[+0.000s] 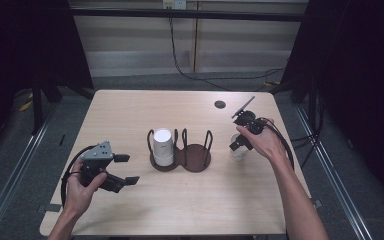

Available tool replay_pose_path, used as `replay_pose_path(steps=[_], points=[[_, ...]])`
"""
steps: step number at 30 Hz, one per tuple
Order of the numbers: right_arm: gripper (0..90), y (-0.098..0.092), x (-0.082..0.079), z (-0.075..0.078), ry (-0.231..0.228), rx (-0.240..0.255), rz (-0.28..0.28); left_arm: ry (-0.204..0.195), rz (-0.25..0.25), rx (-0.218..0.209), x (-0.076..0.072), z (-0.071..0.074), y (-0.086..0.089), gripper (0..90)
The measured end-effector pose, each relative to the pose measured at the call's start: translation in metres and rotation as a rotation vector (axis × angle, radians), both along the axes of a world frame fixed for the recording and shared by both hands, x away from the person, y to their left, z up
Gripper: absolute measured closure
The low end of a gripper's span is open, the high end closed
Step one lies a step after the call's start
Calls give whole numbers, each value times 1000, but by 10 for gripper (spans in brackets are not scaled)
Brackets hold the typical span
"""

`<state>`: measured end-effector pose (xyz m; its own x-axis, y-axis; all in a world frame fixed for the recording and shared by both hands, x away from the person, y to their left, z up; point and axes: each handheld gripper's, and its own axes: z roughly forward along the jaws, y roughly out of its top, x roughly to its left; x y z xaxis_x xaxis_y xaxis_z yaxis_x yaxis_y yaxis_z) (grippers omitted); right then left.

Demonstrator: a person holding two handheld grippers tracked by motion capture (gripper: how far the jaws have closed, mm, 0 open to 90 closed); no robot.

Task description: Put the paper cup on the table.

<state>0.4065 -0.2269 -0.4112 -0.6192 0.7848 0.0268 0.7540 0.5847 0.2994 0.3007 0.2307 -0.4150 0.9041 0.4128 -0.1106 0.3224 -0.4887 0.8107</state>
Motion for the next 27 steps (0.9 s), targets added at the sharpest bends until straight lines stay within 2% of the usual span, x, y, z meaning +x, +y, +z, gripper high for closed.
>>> replay_pose_path(steps=[4, 6, 8, 12, 17, 22, 25, 27], points=[[147, -2, -2, 4, -32, 16, -1, 1, 5, -12, -1, 2, 1, 161], [143, -4, -5, 8, -75, 49, -17, -2, 14, -20, -2, 4, 2, 161], [155, -6, -7, 11, -100, 83, -31, -4, 16, -21, -2, 5, 2, 161], [162, -8, -11, 14, -152, 118, -40, -11, 34, -12, -4, 4, 2, 161], [163, -9, -20, 22, -232, 166, -60, -13, 34, 20, -5, 3, 5, 163], [168, -11, -31, 26, -296, 228, -79, -22, 66, -19, -6, 0, 6, 163], [169, -12, -39, 31, -335, 288, -78, -18, 73, -27, -7, 0, 7, 163], [169, -11, -44, 34, -352, 311, -70, -23, 74, -30, -7, 0, 8, 163]])
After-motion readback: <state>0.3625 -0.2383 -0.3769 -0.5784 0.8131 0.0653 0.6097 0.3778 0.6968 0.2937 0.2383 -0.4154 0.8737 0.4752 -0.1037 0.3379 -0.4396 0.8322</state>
